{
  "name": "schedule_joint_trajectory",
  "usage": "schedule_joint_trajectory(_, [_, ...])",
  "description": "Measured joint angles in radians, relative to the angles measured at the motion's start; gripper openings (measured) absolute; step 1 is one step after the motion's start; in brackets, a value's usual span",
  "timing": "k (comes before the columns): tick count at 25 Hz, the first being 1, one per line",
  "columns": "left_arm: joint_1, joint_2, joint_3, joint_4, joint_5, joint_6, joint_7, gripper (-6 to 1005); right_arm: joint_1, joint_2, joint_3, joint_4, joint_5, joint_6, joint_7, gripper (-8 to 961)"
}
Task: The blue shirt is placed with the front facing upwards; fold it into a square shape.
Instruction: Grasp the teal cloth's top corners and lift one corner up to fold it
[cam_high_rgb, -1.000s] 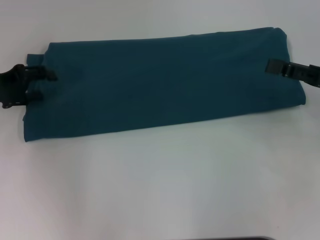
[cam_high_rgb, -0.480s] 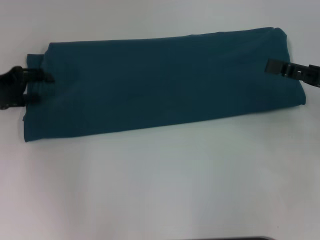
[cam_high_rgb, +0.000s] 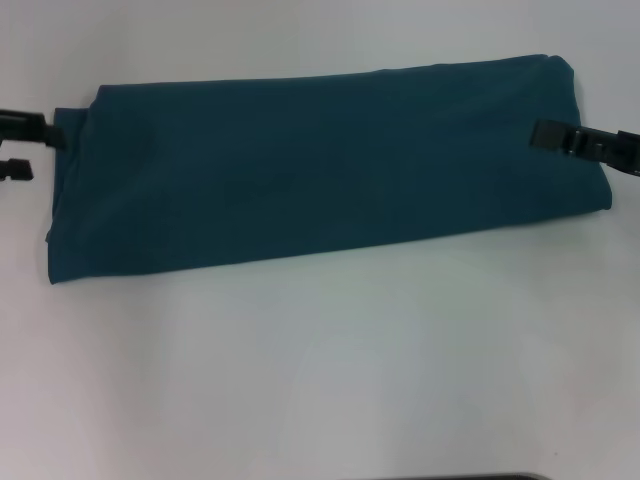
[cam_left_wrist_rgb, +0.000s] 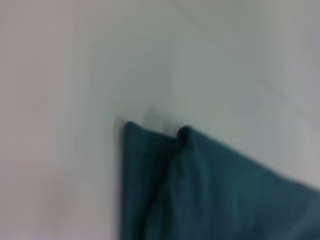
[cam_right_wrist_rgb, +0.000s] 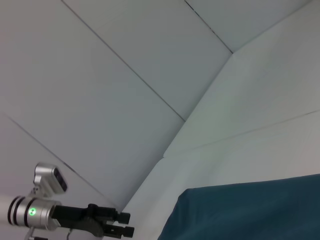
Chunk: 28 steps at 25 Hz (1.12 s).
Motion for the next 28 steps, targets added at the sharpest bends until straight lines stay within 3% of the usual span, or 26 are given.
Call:
schedule_joint_trajectory(2, [-0.023,0.021,0.044,0.009,0.027,0.003,0.009,716,0.000,0.000,0.000,-0.002,-0.002,0.001,-0.001,943])
schedule_joint_trajectory(4, [-0.042,0.026,0.059,0.014,0.058,0.002,0.017,716,0.000,0.000,0.000,-0.004,-0.003,0.001,-0.001,943])
schedule_joint_trajectory(6, [-0.063,0.017,0.059,0.020,0.102,-0.023,0.010,716,0.000,0.000,-0.001,-0.004,-0.003,0.002,-0.001,943])
schedule_joint_trajectory(11, [-0.063,-0.033,0.046,0.028,0.148,-0.119,-0.051,718,0.002,0.000,-0.001,-0.001,-0.003,0.002,-0.002,943])
schedule_joint_trajectory(13, [-0.060,-0.040,0.031,0.047,0.150,-0.137,-0.061,721,0.002,0.000,-0.001,-0.004,-0.003,0.002,-0.001,943])
schedule_joint_trajectory(26, [-0.063,-0.050,0.022,0.079,0.148,-0.183,-0.055,736,0.001,-0.002,-0.001,0.001,-0.003,0.002,-0.002,942])
schedule_joint_trajectory(28, [-0.065,-0.052,0.025,0.079,0.151,-0.184,-0.054,778,0.000,-0.002,-0.001,0.001,-0.003,0.002,-0.002,942])
